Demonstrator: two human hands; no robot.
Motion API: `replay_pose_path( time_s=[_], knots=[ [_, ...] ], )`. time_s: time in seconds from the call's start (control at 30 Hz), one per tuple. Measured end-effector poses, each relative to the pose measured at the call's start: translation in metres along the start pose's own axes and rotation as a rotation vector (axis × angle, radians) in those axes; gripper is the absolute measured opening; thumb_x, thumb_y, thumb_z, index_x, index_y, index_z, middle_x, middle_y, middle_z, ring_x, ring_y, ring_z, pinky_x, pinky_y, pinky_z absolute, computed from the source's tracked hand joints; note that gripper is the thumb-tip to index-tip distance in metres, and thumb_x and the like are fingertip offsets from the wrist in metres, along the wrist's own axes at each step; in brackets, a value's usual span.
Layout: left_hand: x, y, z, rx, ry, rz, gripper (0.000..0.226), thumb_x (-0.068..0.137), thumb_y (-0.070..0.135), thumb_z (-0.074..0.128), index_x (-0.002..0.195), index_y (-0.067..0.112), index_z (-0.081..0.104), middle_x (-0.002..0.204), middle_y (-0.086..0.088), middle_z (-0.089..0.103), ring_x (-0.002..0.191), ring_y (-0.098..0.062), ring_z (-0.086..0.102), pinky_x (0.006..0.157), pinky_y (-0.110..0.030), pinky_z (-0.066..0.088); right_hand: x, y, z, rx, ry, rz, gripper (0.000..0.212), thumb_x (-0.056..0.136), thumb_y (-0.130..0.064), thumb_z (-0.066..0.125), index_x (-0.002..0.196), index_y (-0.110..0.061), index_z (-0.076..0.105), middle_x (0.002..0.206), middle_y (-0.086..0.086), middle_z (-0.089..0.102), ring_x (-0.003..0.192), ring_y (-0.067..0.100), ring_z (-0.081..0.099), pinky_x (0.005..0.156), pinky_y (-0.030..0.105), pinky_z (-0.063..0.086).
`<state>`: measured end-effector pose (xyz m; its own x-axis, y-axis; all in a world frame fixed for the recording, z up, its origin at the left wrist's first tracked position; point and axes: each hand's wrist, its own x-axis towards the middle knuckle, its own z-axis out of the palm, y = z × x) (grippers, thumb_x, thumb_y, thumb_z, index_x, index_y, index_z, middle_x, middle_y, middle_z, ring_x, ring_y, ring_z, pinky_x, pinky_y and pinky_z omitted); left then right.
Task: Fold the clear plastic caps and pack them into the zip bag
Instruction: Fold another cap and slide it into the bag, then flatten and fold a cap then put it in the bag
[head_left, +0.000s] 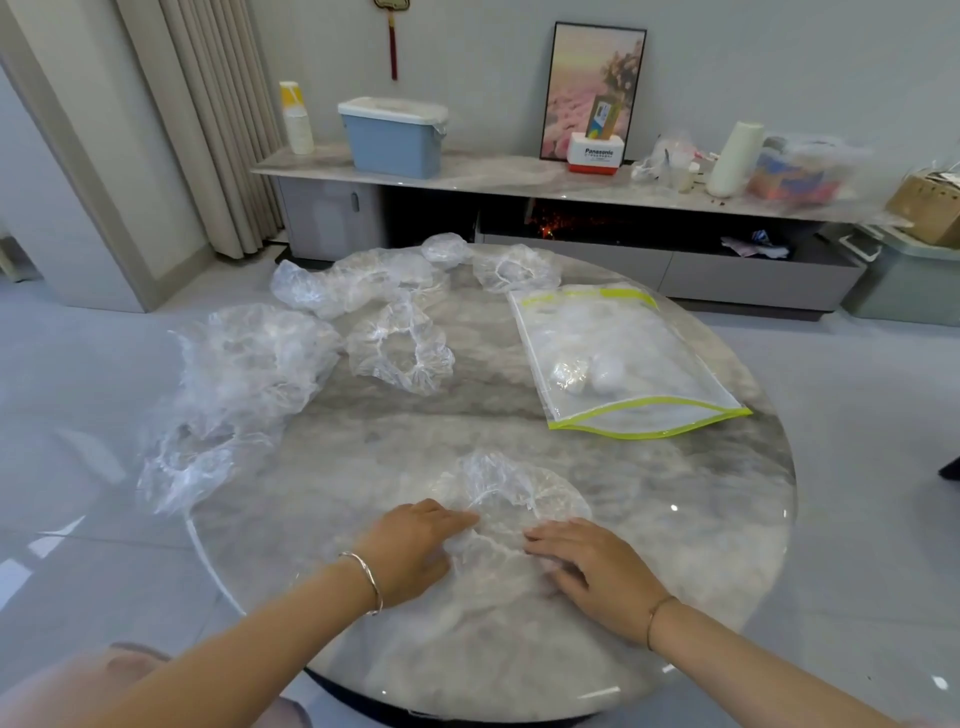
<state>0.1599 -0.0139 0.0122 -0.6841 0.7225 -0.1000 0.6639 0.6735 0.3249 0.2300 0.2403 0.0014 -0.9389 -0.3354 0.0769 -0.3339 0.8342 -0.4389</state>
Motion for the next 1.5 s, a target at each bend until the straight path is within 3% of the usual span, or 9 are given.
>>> replay_pose_path(
  time_s=[0.23, 0.33, 0.43, 0.63, 0.8, 0.93, 1.03, 1.27, 1.5],
  knots=[
    [0.001, -0.011, -0.003, -0.139, 0.033, -0.056, 0.064, 0.069, 0.064, 0.044, 0.127, 0.04, 0.052, 0.118, 0.019, 0.058, 0.108, -0.004, 0.05, 0.094, -0.018, 0.036, 0.009, -0.003, -0.008, 0.608, 0.206, 0.389, 0.022, 0.093, -0.017, 0.058, 0.077, -0.022, 0.071, 0.076, -0.015, 0.071, 0.076, -0.004, 0.063, 0.075, 0.014, 0.045],
    [0.006, -0.01, -0.003, -0.338, 0.157, -0.203, 0.014, 0.087, 0.043, 0.056, 0.092, 0.036, 0.067, 0.082, 0.021, 0.064, 0.079, 0.001, 0.056, 0.077, -0.019, 0.044, 0.015, 0.005, -0.005, 0.631, 0.304, 0.475, 0.021, 0.092, -0.014, 0.06, 0.074, -0.015, 0.072, 0.071, -0.008, 0.071, 0.068, 0.0, 0.063, 0.07, 0.017, 0.047],
    [0.008, -0.006, -0.001, -0.514, 0.237, -0.326, 0.026, 0.091, 0.034, 0.057, 0.066, 0.026, 0.06, 0.05, 0.011, 0.052, 0.05, -0.005, 0.044, 0.055, -0.015, 0.036, 0.018, 0.012, 0.0, 0.572, 0.341, 0.55, 0.023, 0.09, -0.021, 0.062, 0.07, -0.012, 0.069, 0.067, 0.004, 0.068, 0.067, 0.018, 0.064, 0.068, 0.032, 0.049],
    [0.009, -0.004, 0.003, -0.494, 0.206, -0.444, 0.02, 0.09, 0.03, 0.06, 0.072, 0.023, 0.056, 0.053, 0.006, 0.056, 0.047, -0.004, 0.048, 0.057, -0.022, 0.044, 0.02, 0.014, 0.0, 0.424, 0.304, 0.604, 0.016, 0.084, -0.029, 0.067, 0.076, -0.02, 0.057, 0.066, 0.001, 0.061, 0.069, 0.022, 0.061, 0.067, 0.035, 0.046],
    [0.011, 0.008, -0.008, -0.041, 0.549, 0.022, 0.031, 0.092, 0.04, 0.045, 0.117, 0.022, 0.051, 0.105, 0.005, 0.054, 0.094, -0.015, 0.055, 0.082, -0.027, 0.041, 0.023, -0.005, -0.003, 0.041, 0.505, 0.273, 0.025, 0.086, -0.032, 0.055, 0.108, -0.021, 0.052, 0.107, -0.01, 0.049, 0.096, 0.007, 0.048, 0.085, 0.021, 0.024],
    [0.019, 0.007, 0.008, 0.199, 0.312, 0.293, 0.049, 0.099, 0.042, 0.029, 0.144, 0.022, 0.035, 0.151, 0.0, 0.033, 0.14, -0.02, 0.028, 0.112, -0.036, 0.023, 0.021, -0.024, 0.001, -0.099, 0.44, -0.009, 0.029, 0.087, -0.031, 0.049, 0.113, -0.02, 0.057, 0.118, -0.004, 0.056, 0.111, 0.009, 0.047, 0.098, 0.024, 0.028],
    [0.02, 0.002, 0.018, 0.307, 0.117, 0.09, 0.062, 0.099, 0.053, 0.009, 0.142, 0.021, 0.039, 0.148, 0.001, 0.037, 0.138, -0.021, 0.032, 0.107, -0.041, 0.037, 0.019, -0.023, 0.013, -0.177, 0.262, -0.06, 0.038, 0.094, -0.038, 0.042, 0.123, -0.019, 0.055, 0.126, -0.003, 0.057, 0.117, 0.008, 0.045, 0.107, 0.027, 0.023],
    [0.019, 0.009, 0.012, 0.136, 0.017, 0.014, 0.1, 0.071, 0.072, -0.02, 0.149, 0.027, 0.022, 0.155, 0.006, 0.021, 0.142, -0.016, 0.019, 0.115, -0.027, 0.003, 0.017, 0.002, 0.016, -0.203, -0.109, 0.002, 0.081, 0.08, -0.069, 0.0, 0.15, -0.031, 0.012, 0.157, -0.016, 0.007, 0.144, 0.002, 0.002, 0.113, 0.023, -0.016],
    [0.019, 0.03, -0.011, -0.254, -0.018, -0.144, 0.046, 0.098, 0.048, 0.025, 0.115, 0.02, 0.058, 0.102, 0.0, 0.065, 0.079, -0.011, 0.06, 0.081, -0.029, 0.047, 0.02, 0.001, 0.015, -0.408, 0.196, -0.352, 0.037, 0.087, -0.033, 0.047, 0.121, -0.02, 0.055, 0.121, -0.001, 0.062, 0.116, 0.014, 0.051, 0.109, 0.036, 0.027]
  ],
)
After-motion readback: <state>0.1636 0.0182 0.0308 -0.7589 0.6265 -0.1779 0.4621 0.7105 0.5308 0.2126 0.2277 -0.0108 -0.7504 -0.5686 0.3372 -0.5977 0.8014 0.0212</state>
